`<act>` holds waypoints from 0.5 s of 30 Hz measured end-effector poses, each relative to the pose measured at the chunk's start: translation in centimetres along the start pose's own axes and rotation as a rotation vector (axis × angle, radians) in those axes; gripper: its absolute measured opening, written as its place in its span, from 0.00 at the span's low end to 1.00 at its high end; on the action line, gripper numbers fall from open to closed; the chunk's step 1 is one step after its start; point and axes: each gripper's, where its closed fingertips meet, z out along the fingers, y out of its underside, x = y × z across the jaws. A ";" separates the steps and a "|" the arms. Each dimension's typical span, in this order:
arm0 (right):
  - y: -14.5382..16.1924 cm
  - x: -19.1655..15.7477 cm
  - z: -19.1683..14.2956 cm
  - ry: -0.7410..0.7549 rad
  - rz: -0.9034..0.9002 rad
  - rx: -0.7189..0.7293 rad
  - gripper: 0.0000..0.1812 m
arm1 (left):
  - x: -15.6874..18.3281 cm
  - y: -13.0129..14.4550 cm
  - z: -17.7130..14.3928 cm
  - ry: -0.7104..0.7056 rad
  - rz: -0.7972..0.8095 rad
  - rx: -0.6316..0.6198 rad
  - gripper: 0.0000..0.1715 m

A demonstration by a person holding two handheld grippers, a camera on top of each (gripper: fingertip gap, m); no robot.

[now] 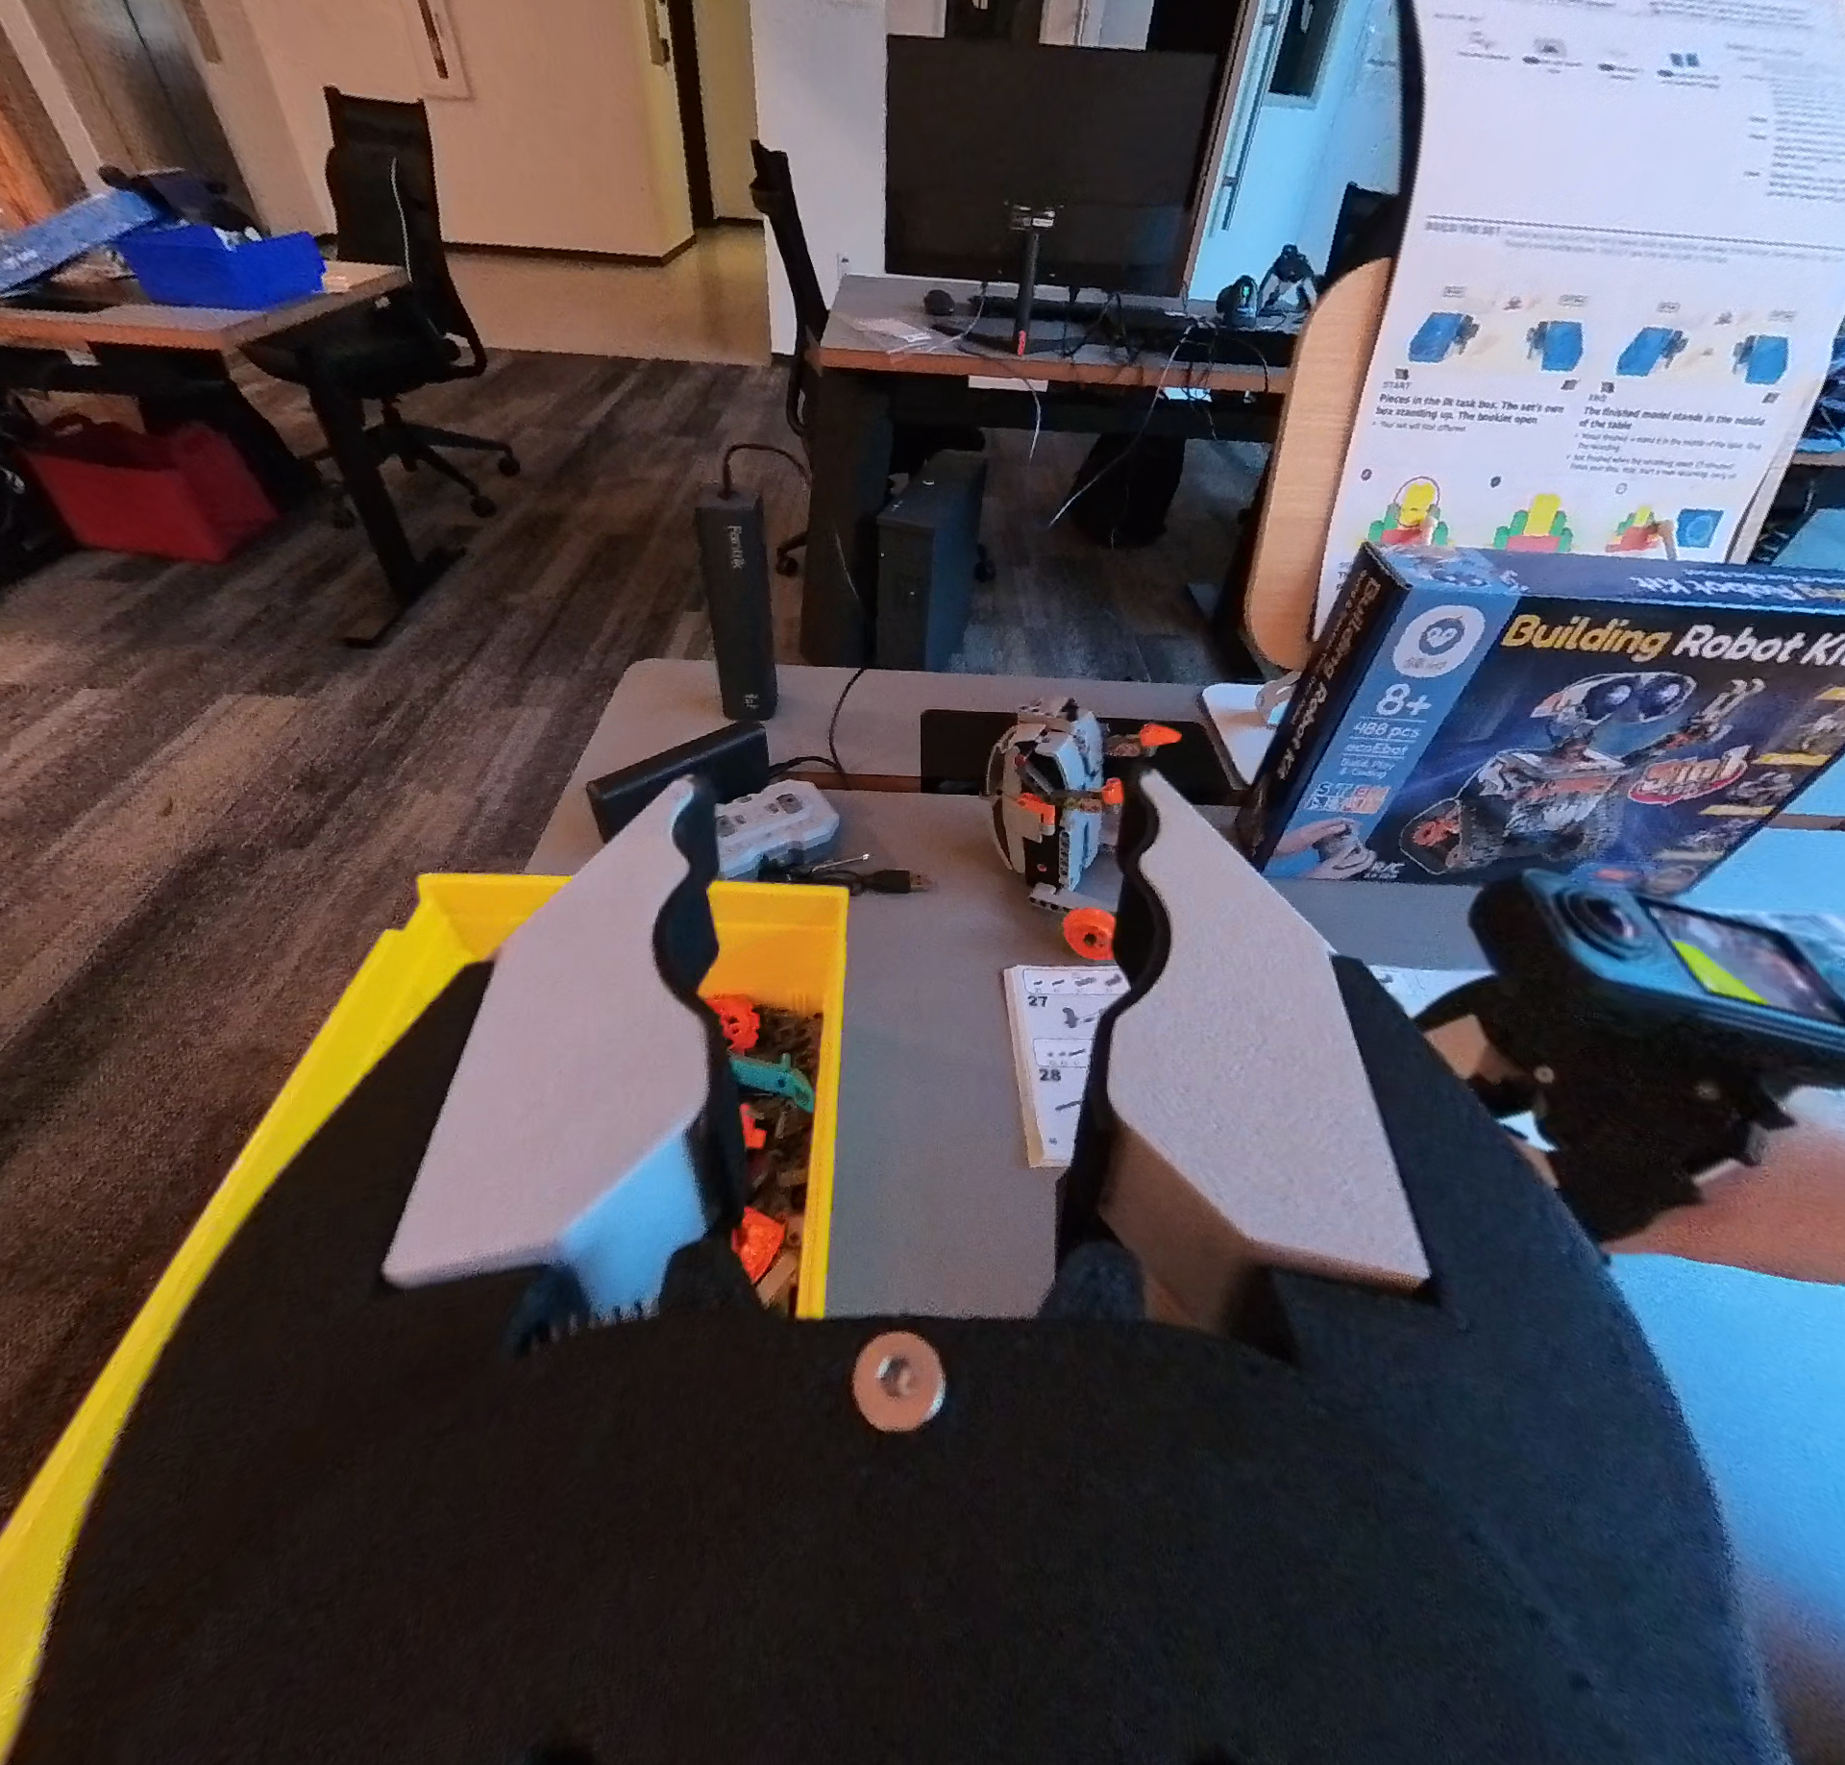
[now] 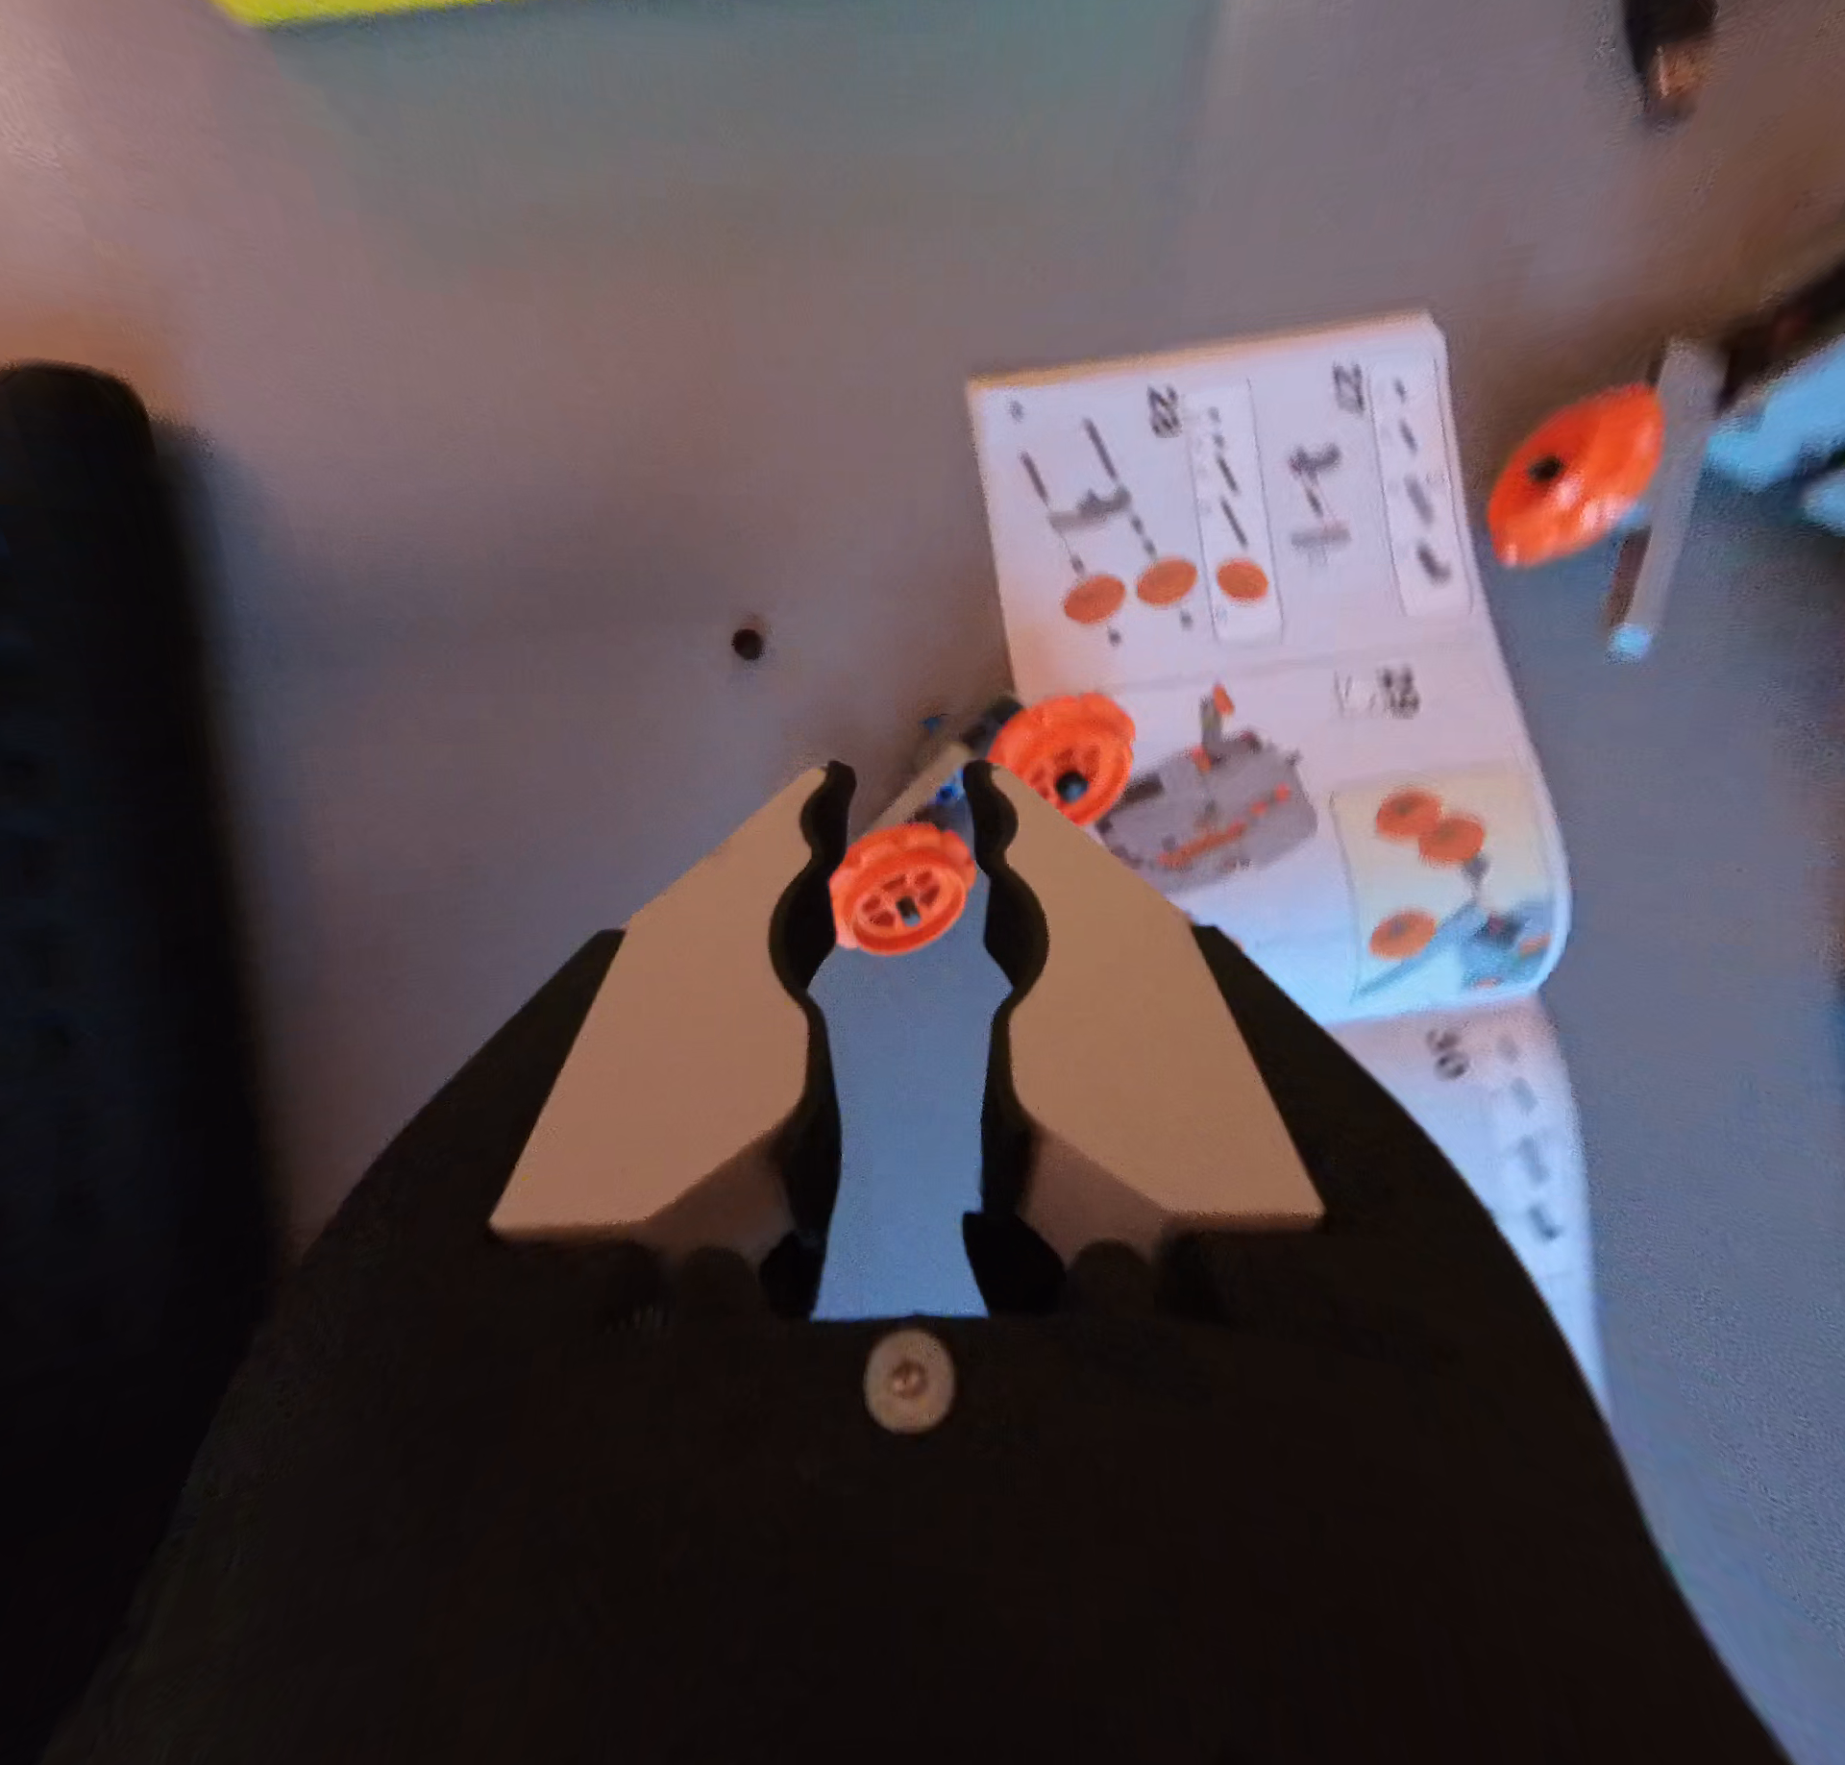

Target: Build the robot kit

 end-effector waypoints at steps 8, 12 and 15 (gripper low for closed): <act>2.8 2.6 1.1 -0.061 0.357 -0.026 0.20 | 0.4 0.0 -0.2 0.019 0.000 -0.003 0.46; 1.1 3.5 1.1 -0.077 0.295 0.073 0.34 | 0.0 -0.1 -0.4 0.015 -0.016 0.007 0.45; 1.5 4.0 2.5 -0.058 0.103 0.001 0.42 | 0.1 -0.1 -0.2 0.025 -0.026 0.009 0.45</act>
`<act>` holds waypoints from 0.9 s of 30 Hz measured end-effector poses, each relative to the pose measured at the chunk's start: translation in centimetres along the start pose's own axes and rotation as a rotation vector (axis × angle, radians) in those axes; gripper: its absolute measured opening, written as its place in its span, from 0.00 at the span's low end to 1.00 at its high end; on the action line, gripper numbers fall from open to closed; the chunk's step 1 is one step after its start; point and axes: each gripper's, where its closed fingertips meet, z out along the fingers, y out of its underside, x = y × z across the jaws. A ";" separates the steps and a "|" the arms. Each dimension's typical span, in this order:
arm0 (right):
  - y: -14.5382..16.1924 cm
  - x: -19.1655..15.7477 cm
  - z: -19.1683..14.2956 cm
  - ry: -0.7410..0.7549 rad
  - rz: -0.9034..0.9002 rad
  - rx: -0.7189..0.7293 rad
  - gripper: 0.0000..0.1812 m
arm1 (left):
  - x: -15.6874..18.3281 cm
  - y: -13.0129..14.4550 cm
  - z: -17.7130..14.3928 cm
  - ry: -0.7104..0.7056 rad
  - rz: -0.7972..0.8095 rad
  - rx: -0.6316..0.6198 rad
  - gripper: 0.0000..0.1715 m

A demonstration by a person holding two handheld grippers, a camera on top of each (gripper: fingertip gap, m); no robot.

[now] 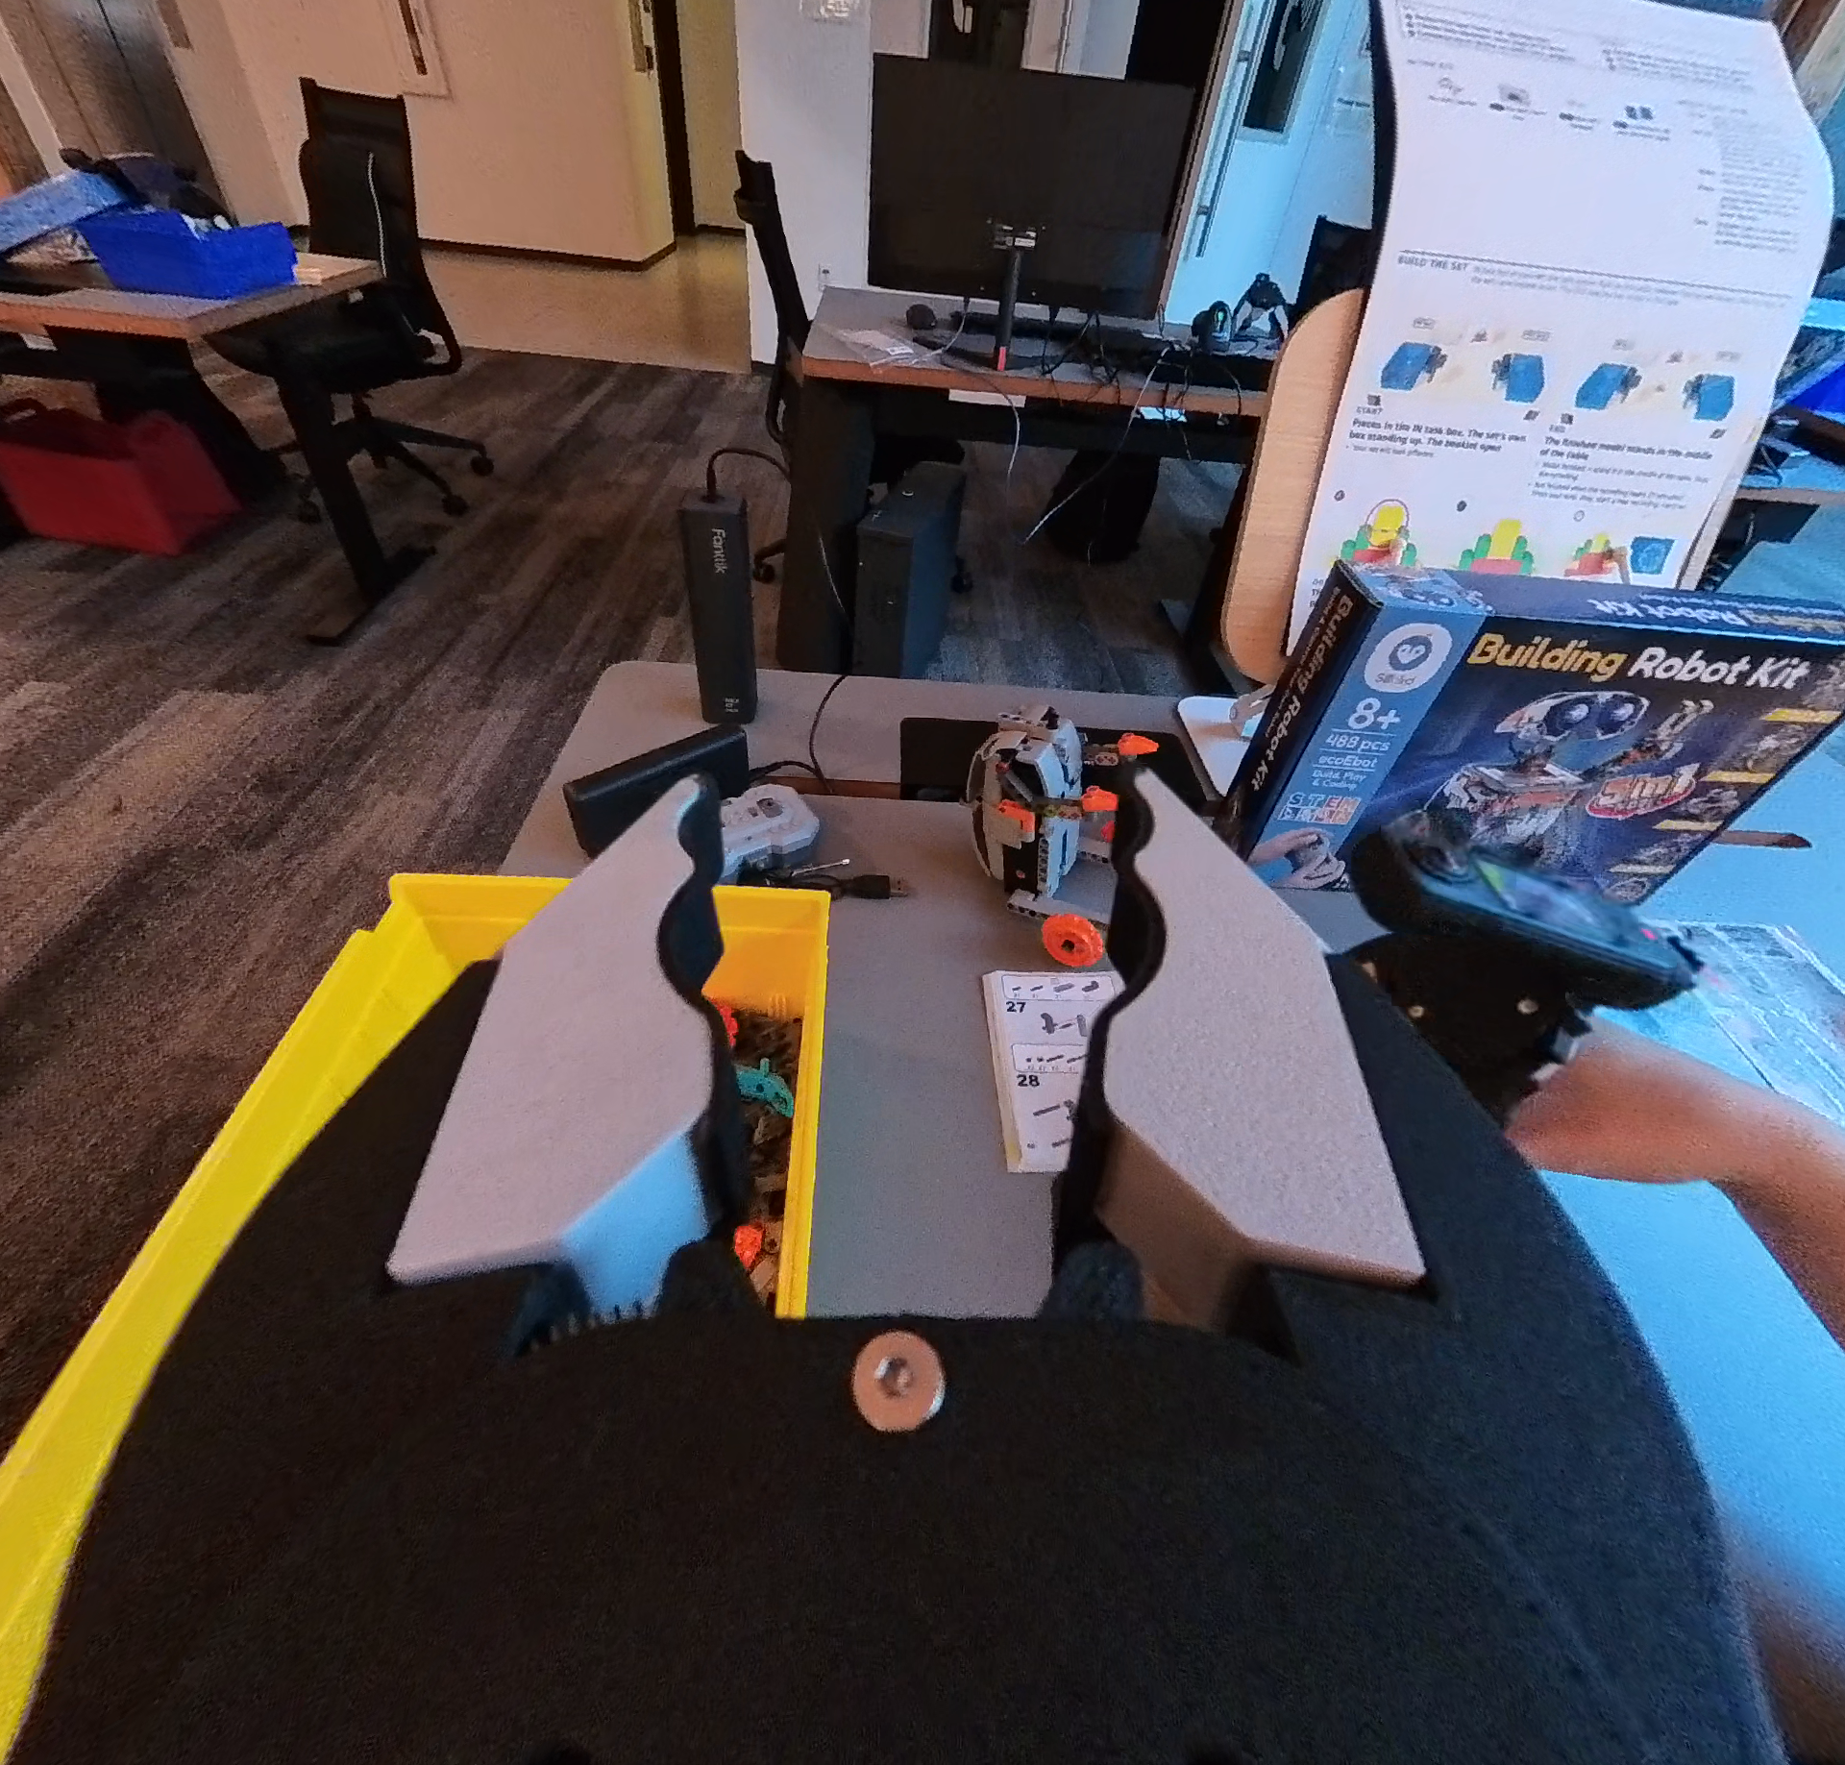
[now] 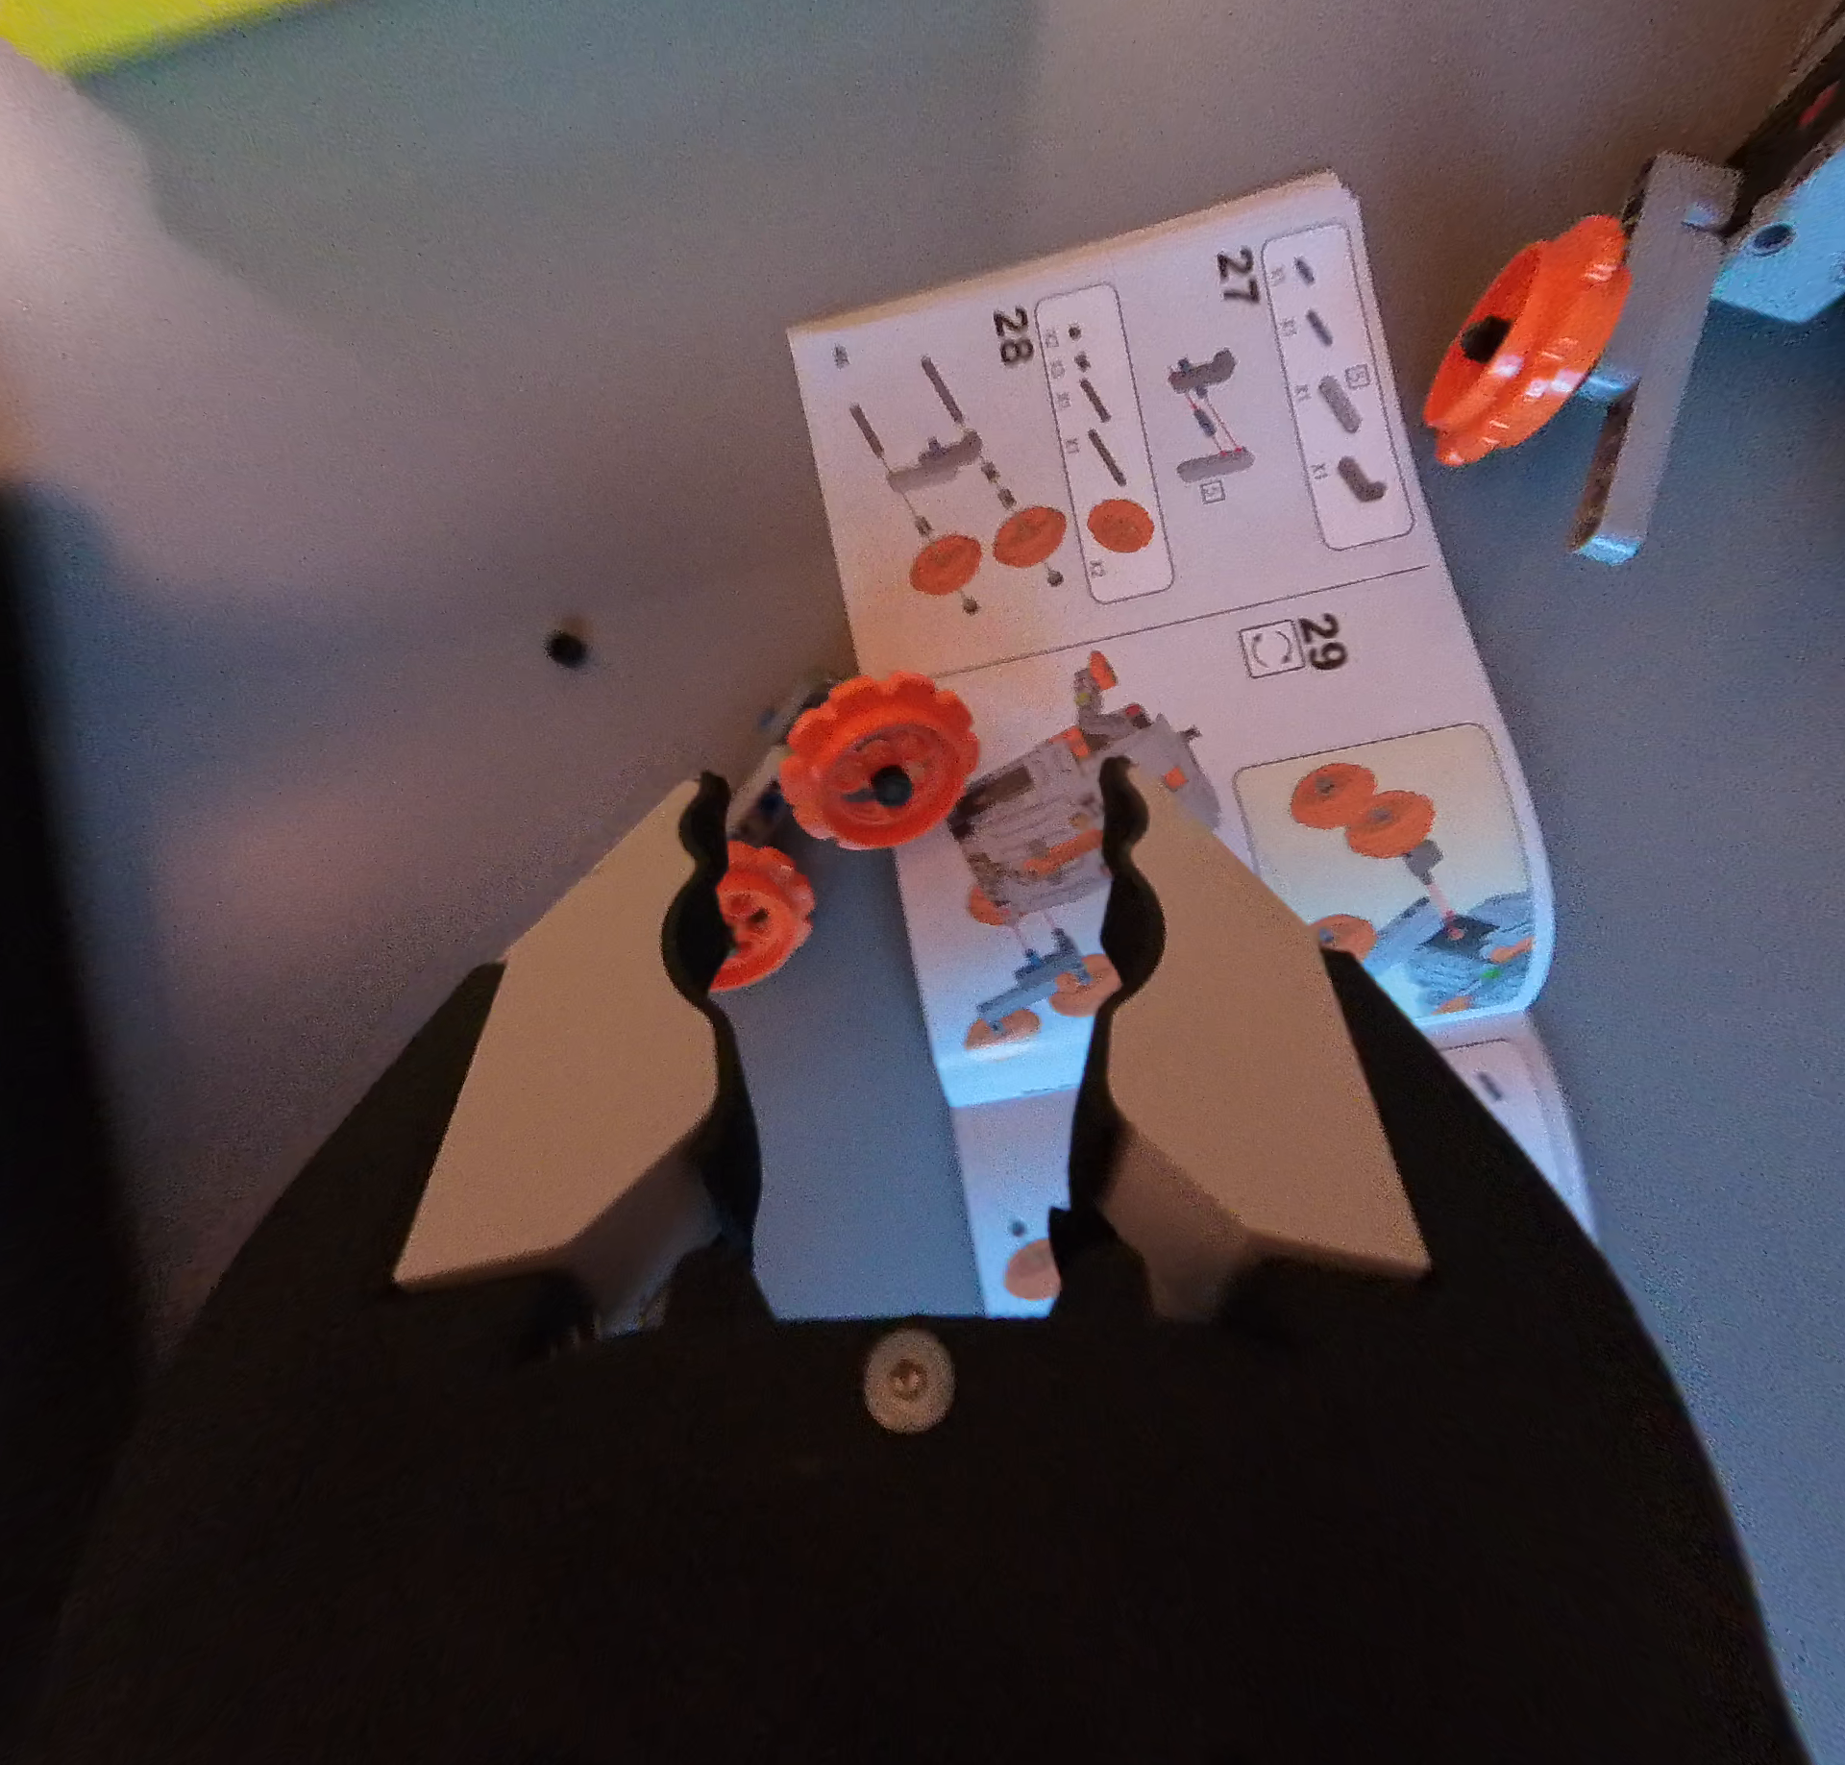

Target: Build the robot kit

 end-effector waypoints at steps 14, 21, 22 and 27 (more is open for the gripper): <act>-2.5 -3.7 -6.2 -0.129 -0.218 0.566 0.20 | 11.1 6.8 4.6 0.630 0.026 0.032 0.45; -6.5 -8.0 -15.0 -0.139 -0.268 0.785 0.20 | 17.3 15.1 1.0 0.867 -0.002 0.038 0.43; -6.8 -8.8 -15.7 -0.152 -0.268 0.786 0.20 | 18.1 14.6 0.5 0.891 -0.030 0.061 0.40; -8.0 -11.3 -18.6 -0.171 -0.237 0.800 0.20 | 21.0 12.0 -2.2 1.009 -0.087 0.105 0.21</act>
